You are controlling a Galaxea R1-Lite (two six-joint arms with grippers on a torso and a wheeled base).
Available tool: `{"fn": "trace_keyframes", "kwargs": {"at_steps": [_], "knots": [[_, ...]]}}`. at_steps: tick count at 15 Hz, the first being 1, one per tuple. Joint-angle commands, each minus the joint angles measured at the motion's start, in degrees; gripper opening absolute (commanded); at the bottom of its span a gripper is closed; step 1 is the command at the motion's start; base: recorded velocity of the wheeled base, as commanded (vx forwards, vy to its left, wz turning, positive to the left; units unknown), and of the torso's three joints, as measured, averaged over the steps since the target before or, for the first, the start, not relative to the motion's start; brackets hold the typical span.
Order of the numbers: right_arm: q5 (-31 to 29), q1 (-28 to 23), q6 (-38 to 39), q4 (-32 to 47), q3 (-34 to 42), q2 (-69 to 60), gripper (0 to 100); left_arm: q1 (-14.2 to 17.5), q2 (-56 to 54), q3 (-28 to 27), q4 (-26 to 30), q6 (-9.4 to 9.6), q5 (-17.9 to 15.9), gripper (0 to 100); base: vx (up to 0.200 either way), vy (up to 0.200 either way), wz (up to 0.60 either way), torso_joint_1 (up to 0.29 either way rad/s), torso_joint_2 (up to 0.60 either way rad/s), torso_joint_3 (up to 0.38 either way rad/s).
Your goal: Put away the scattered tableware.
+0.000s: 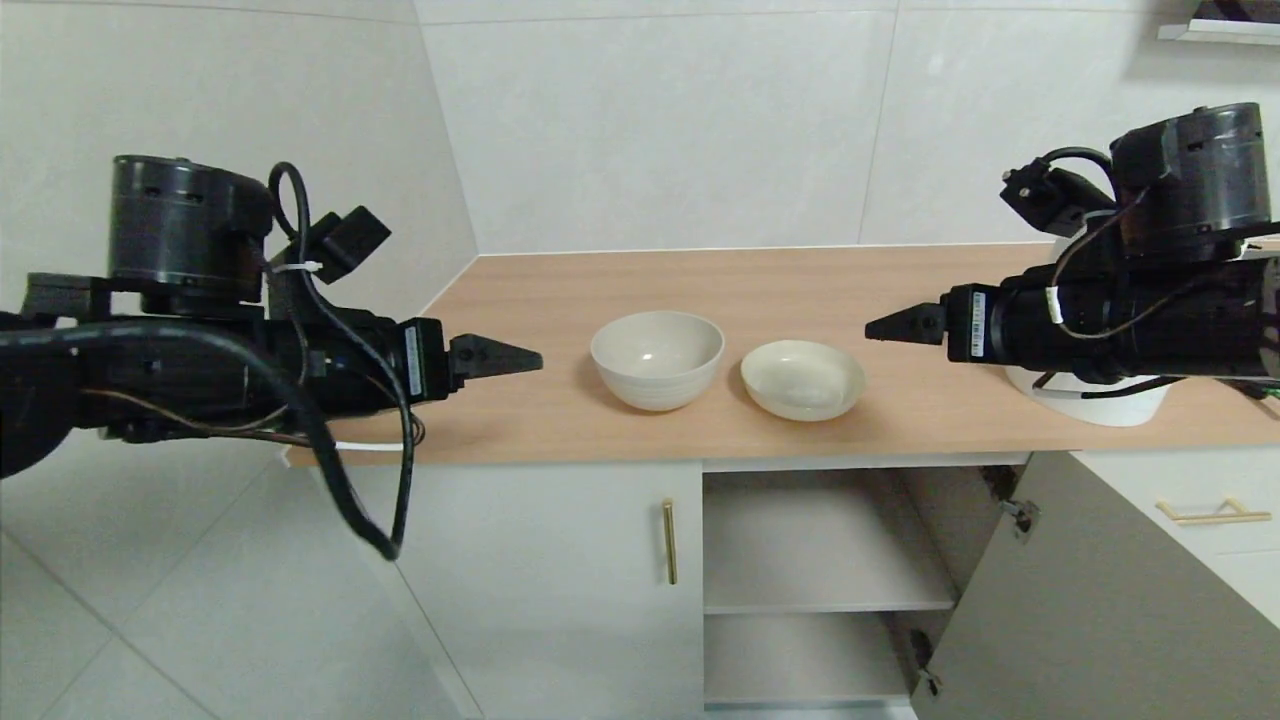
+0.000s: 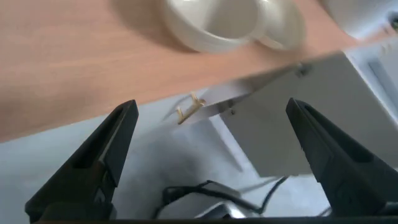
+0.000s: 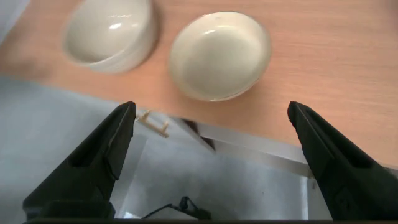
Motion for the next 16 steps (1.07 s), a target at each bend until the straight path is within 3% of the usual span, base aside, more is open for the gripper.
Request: {"fn": "trace_keyframes", "kwargs": {"at_steps": [1,2,3,4,5,7,12,16], "knots": [[-1.32,0.49,0.17,-0.03,-0.93,3.56,100,-2.07,4.85,-3.75,0.24,-5.96,1.44,100,0.0,0.0,0.0,0.0,0.0,0.0],[-2.11,0.67,0.35,-0.29,-1.28,4.35,100,-2.51,5.99,-5.68,0.42,-9.48,2.5,100,0.0,0.0,0.0,0.0,0.0,0.0],[-4.04,1.28,1.58,-0.29,-2.6,6.11,100,-4.0,8.81,-10.25,1.82,-16.42,6.45,100,0.0,0.0,0.0,0.0,0.0,0.0],[-6.33,1.55,3.16,-0.38,-3.48,7.25,100,-5.67,12.23,-15.08,3.93,-20.55,10.85,100,0.0,0.0,0.0,0.0,0.0,0.0],[-7.56,1.55,3.51,-0.47,-3.83,7.78,100,-6.73,14.78,-17.99,5.16,-22.05,13.57,100,0.0,0.0,0.0,0.0,0.0,0.0],[-8.09,1.55,3.51,-1.09,-3.74,7.69,100,-7.87,18.47,-21.41,5.34,-23.01,18.23,100,0.0,0.0,0.0,0.0,0.0,0.0],[-10.72,1.99,3.51,-1.09,-3.3,8.04,100,-8.75,24.71,-27.21,5.51,-22.66,24.65,100,0.0,0.0,0.0,0.0,0.0,0.0],[-11.08,1.99,3.51,-1.09,-3.04,8.04,100,-9.28,27.44,-27.39,6.04,-22.66,25.0,100,0.0,0.0,0.0,0.0,0.0,0.0]]}}
